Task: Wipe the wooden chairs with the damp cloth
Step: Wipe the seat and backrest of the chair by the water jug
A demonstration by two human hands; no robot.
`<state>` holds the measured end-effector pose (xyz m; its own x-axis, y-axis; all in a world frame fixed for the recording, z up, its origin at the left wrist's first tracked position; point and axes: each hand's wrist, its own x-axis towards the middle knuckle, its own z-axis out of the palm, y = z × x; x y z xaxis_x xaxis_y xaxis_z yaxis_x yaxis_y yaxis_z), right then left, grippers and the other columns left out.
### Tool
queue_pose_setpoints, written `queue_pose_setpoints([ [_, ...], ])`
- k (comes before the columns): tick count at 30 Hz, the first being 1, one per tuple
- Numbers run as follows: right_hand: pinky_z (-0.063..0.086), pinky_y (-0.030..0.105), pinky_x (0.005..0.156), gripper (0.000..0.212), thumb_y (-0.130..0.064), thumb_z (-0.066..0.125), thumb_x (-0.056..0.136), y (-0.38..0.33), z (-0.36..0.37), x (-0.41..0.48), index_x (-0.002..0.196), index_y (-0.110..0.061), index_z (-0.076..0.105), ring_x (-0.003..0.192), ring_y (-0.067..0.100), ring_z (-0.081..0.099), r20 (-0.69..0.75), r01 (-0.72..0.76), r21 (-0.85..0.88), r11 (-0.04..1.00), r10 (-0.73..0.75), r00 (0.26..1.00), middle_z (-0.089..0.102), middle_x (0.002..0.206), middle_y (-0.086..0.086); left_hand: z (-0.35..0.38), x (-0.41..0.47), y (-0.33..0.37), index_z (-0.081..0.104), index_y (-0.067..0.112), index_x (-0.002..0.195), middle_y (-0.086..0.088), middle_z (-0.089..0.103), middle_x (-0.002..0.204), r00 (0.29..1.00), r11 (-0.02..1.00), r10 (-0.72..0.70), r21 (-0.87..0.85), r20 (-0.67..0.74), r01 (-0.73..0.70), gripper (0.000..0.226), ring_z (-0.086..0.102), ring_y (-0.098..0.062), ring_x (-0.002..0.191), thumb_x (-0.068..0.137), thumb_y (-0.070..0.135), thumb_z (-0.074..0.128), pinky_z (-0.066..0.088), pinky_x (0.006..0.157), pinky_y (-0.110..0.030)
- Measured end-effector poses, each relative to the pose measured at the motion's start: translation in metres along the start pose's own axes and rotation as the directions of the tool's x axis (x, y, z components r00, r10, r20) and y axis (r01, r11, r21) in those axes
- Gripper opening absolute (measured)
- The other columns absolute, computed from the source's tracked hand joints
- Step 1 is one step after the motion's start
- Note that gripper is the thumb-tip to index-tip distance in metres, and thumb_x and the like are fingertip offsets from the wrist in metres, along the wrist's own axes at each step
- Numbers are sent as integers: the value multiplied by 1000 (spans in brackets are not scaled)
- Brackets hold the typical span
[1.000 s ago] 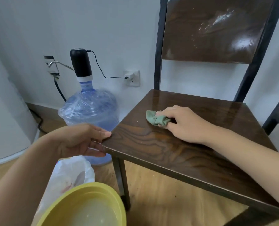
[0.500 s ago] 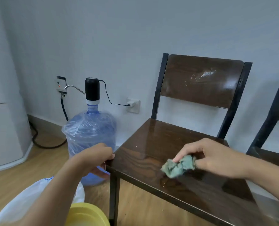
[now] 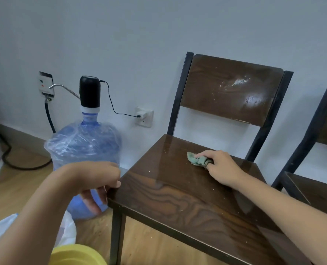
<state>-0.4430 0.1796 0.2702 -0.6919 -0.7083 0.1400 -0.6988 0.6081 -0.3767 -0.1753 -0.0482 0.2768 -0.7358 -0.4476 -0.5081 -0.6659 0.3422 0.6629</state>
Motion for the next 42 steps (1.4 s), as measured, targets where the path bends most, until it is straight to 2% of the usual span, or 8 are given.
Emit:
queue_pose_setpoints([
  [3,44,23,96,58,6,52,90,-19,-2,-55,123,-40,69,115,10,55,79,181,44,983,-184,980,61,128,-11,-1,1,-1,58,8,112,-22,69,107,1000,1000,5,21,-8,-5,17,73,-34,95,96,14,56,61,60,-35],
  [11,46,18,94,61,13,49,90,-50,-49,-178,117,-37,72,114,4,57,394,294,193,936,-349,850,67,114,-21,5,2,-8,62,11,106,-20,71,100,987,993,106,67,-125,-98,13,71,-27,86,95,8,54,62,68,-38],
  [17,52,27,90,42,-1,60,97,26,-88,-77,118,-34,73,110,13,62,-83,-20,165,986,34,996,68,126,-8,18,-3,9,60,25,120,-2,63,113,821,910,410,234,-397,-341,42,63,-15,94,82,10,67,51,79,-29],
  [22,43,25,84,39,5,54,95,45,-35,-33,122,-16,72,107,19,57,-127,-172,123,977,188,974,66,129,9,28,-8,13,64,30,115,-2,57,121,664,841,537,273,-520,-467,36,62,-15,100,84,13,67,46,77,-26],
  [27,44,24,100,52,5,54,91,-15,-21,-115,118,-35,73,116,7,55,69,78,156,985,-89,994,64,133,-9,27,-14,12,64,27,118,-1,59,123,625,817,575,321,-528,-479,36,62,-17,106,85,14,68,47,85,-30],
  [32,50,17,93,53,6,55,90,-32,-50,-218,110,-38,75,107,-1,60,259,159,240,958,-221,940,66,107,-22,39,-19,20,67,35,112,9,62,118,620,766,639,303,-455,-567,33,60,-6,109,85,16,71,48,91,-33],
  [36,51,12,81,44,3,58,94,16,-82,-163,109,-35,76,102,-4,61,31,2,205,979,-8,999,66,106,-27,55,-11,26,68,37,108,15,61,117,646,748,664,314,-377,-585,30,57,-5,113,84,19,73,46,99,-37],
  [42,56,23,76,31,8,58,93,123,-96,-22,111,-11,75,102,22,63,-310,-229,269,935,309,899,70,114,11,64,5,23,64,45,98,18,57,111,659,728,682,389,-318,-565,33,57,-6,104,81,21,78,39,85,-23],
])
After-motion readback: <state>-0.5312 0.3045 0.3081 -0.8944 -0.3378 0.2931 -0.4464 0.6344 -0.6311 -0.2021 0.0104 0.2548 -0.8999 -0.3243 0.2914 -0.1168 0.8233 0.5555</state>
